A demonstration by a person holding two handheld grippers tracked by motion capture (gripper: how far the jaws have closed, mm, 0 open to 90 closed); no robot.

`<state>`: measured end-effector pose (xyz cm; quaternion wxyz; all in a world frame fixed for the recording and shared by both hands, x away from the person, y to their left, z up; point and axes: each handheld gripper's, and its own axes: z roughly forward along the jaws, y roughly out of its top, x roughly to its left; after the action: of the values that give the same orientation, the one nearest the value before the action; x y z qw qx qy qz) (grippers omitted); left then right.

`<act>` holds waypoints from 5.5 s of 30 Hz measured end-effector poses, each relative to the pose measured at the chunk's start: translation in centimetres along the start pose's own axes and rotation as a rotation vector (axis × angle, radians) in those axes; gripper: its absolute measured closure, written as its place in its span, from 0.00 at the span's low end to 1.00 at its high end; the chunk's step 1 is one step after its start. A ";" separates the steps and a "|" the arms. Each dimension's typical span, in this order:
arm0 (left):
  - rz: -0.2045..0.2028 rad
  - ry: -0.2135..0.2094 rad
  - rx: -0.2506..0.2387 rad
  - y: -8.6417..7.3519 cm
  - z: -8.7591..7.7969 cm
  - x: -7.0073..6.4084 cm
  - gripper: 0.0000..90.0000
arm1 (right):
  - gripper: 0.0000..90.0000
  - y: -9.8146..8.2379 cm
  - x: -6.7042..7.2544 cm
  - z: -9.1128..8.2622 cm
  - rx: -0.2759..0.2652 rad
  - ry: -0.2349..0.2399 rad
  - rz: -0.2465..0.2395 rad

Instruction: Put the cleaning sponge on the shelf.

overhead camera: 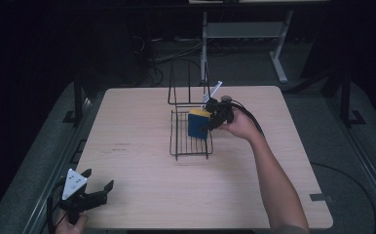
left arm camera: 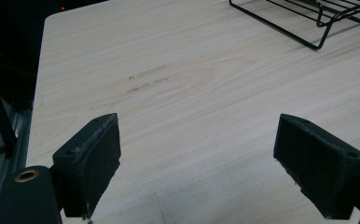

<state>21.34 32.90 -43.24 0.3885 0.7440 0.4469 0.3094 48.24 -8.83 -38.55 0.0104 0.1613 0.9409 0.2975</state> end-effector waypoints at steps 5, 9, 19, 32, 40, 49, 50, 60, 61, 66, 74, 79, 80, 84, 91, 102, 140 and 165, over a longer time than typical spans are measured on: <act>0.003 0.000 -0.001 0.0 0.0 0.0 0.16 | 0.62 0.0 0.0 0.0 0.000 -0.001 0.000; 0.000 -0.002 0.002 0.0 0.0 0.0 0.16 | 0.62 -0.1 0.0 0.0 -0.004 -0.001 0.002; 0.006 -0.003 0.003 0.0 0.0 -0.1 0.16 | 0.55 -0.4 -0.1 -0.2 -0.003 -0.007 0.014; 0.004 -0.001 0.000 0.1 0.0 -0.2 0.16 | 0.44 -0.3 0.0 -0.5 -0.015 -0.011 0.027; 0.004 -0.002 0.001 0.1 0.0 -0.2 0.16 | 0.38 -0.4 0.2 -0.5 -0.014 -0.007 0.036; 0.006 -0.001 0.002 0.1 0.1 -0.2 0.16 | 0.32 -0.5 0.4 -1.0 -0.037 -0.007 0.036; 0.006 -0.001 0.002 0.1 0.1 -0.2 0.16 | 0.32 -0.5 0.4 -1.0 -0.037 -0.007 0.036; 0.009 -0.004 0.004 0.2 0.2 -0.3 0.16 | 0.28 -1.1 0.6 -1.2 -0.022 -0.010 0.057; 0.011 -0.005 0.005 0.2 0.2 -0.3 0.16 | 0.28 -1.1 0.6 -1.2 -0.022 -0.010 0.057; 0.008 -0.001 0.001 0.1 0.2 -0.3 0.16 | 0.27 -1.3 0.6 -1.6 -0.022 -0.015 0.057; 0.015 -0.008 0.004 0.1 0.2 -0.3 0.16 | 0.26 -1.8 0.7 -1.7 -0.032 -0.027 0.039; 0.007 -0.003 -0.008 0.2 0.1 -0.4 0.16 | 0.26 -2.1 1.1 -2.0 -0.030 -0.034 0.058; 0.013 -0.005 0.000 0.2 0.1 -0.4 0.16 | 0.26 -2.3 1.1 -2.0 -0.025 -0.036 0.061; 0.015 -0.005 0.001 0.2 0.1 -0.5 0.16 | 0.26 -2.5 1.2 -2.3 -0.028 -0.039 0.065; 0.015 -0.006 0.001 0.2 0.1 -0.5 0.16 | 0.26 -3.0 1.3 -2.5 -0.031 -0.040 0.068; 0.015 -0.005 0.000 0.2 0.1 -0.5 0.16 | 0.26 -4.1 1.6 -2.8 -0.025 -0.040 0.084; 0.024 -0.009 0.003 0.3 0.2 -0.7 0.16 | 0.27 -7.1 3.0 -3.7 -0.018 -0.050 0.091; 0.025 -0.007 0.004 0.3 0.2 -0.8 0.16 | 0.26 -8.4 4.2 -4.0 -0.036 -0.028 0.107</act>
<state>21.36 32.05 -43.19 0.3846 0.7515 0.4368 0.3107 41.29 -16.24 -39.63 0.0106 0.2154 0.9252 0.3123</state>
